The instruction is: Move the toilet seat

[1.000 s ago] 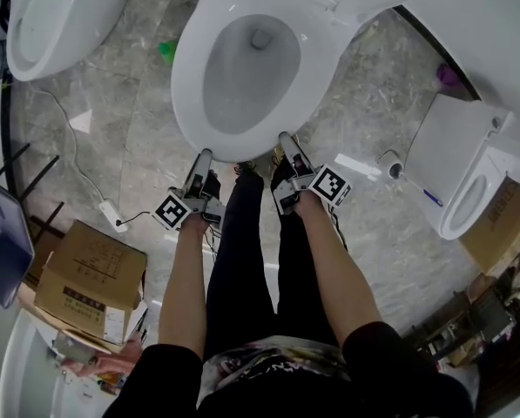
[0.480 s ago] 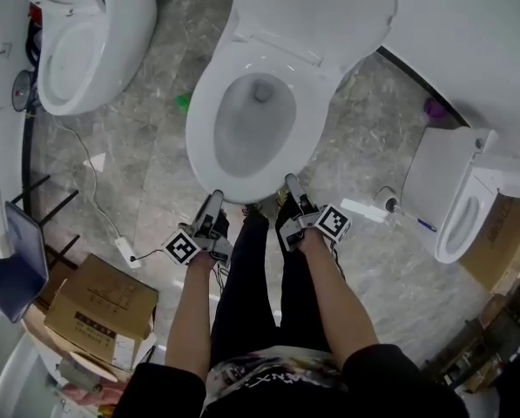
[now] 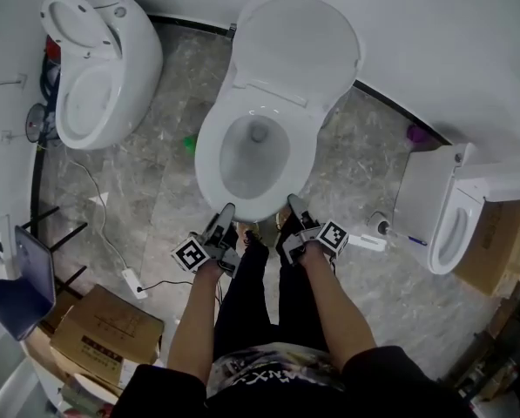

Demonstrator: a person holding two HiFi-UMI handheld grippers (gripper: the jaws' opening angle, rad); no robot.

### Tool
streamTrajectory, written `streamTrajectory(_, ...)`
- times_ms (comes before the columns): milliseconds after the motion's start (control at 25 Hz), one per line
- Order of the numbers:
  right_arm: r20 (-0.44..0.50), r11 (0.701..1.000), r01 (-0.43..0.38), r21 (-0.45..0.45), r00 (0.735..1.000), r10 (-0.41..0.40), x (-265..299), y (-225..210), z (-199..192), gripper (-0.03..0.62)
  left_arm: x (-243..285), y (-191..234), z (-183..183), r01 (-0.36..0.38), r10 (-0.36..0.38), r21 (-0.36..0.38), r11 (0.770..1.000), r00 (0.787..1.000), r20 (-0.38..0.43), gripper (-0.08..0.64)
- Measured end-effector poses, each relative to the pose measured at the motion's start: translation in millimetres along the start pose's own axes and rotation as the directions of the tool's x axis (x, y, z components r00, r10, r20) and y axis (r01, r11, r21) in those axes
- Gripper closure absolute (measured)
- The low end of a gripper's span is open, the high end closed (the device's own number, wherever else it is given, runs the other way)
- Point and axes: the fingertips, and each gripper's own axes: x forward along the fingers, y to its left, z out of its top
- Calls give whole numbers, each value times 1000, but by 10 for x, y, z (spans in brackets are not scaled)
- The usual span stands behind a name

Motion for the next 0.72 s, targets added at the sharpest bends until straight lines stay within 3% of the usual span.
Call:
streamTrajectory(400, 17, 998, -37, 59, 999, 36, -38, 408, 145, 443, 220, -571, 131, 55, -55, 5, 998, 998, -13, 390)
streamTrajectory(720, 61, 980, -107, 169, 993, 98, -64, 730, 336, 451, 414, -969, 185, 57, -53, 64, 996, 996, -68, 386)
